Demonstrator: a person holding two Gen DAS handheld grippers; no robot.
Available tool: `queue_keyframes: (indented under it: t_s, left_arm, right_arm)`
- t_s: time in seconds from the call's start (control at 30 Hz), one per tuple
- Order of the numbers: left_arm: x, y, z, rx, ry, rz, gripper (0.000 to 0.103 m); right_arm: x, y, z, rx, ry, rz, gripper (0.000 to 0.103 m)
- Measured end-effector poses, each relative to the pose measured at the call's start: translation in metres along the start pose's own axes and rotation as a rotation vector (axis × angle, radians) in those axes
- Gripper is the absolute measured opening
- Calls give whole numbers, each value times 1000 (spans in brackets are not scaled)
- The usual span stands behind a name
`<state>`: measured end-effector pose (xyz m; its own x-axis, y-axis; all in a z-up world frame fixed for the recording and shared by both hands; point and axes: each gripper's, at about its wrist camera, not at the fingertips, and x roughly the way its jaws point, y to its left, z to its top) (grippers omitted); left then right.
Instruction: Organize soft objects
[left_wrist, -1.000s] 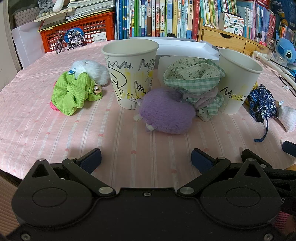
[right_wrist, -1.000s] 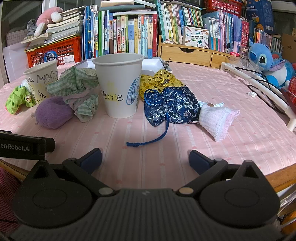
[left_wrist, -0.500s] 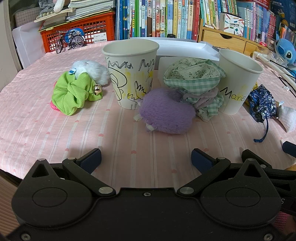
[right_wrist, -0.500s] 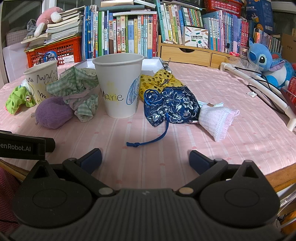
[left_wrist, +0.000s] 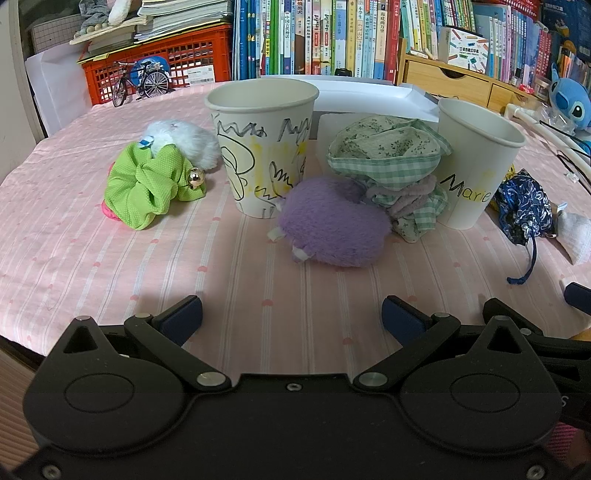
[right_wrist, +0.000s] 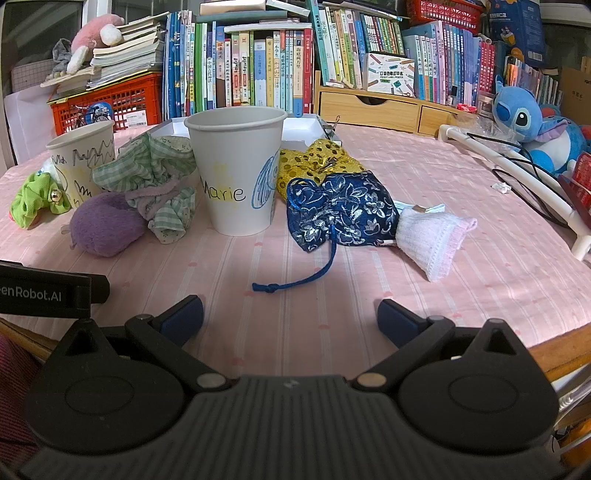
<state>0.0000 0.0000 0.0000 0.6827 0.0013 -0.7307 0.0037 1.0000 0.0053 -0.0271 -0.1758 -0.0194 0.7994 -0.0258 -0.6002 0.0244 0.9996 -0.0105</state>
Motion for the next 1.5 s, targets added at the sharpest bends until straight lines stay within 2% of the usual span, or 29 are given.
queue_keyframes:
  t_s: [0.73,1.1,1.3,1.5]
  left_arm:
    - [0,0,0,2,-3,-1,103]
    - [-2,3,-1,10,-10,-7,103]
    - [-3,6,-4,31,-61,-30,103]
    - [-1,13,3,7,-48,-54,103]
  right_arm:
    - [-1,2,-1,0,-5,-1,103]
    - [-5,3,-5,-1,-36,-12,103]
    - [-3,1,-5,1,-57,-5,103]
    - [-4,-3,-5,-5,-62,23,103]
